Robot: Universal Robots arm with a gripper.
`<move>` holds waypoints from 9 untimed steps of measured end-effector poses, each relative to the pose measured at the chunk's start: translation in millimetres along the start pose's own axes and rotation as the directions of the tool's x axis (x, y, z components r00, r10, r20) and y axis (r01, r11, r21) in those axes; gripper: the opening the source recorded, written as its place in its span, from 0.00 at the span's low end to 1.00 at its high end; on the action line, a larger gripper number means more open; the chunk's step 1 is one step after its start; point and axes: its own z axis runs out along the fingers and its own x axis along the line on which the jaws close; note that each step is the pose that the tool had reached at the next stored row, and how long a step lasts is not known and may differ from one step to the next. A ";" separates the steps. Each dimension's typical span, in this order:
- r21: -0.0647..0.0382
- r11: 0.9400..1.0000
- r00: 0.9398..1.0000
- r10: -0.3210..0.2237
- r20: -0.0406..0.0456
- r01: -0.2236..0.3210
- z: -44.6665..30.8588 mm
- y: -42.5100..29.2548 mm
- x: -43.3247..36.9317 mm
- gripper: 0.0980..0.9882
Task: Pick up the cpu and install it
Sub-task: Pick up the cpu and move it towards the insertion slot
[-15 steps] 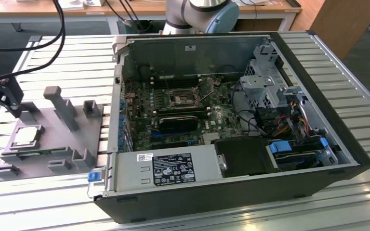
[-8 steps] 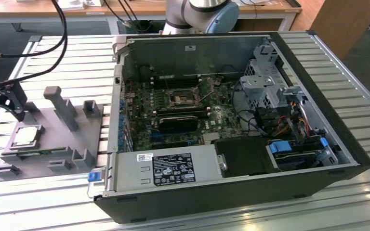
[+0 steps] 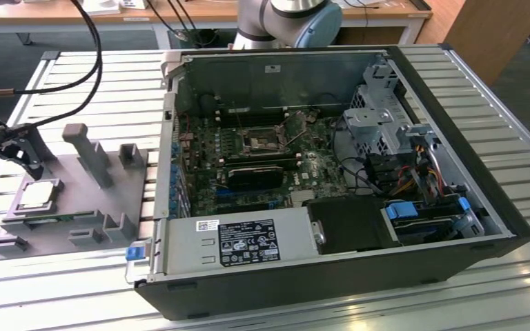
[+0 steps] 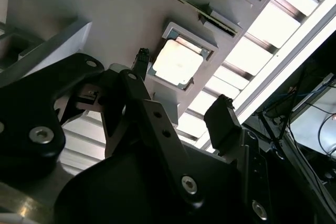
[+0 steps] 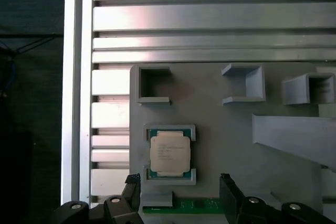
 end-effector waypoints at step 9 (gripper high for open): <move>0.000 1.000 1.000 0.000 -0.001 0.000 20.5 -0.9 -2.3 0.68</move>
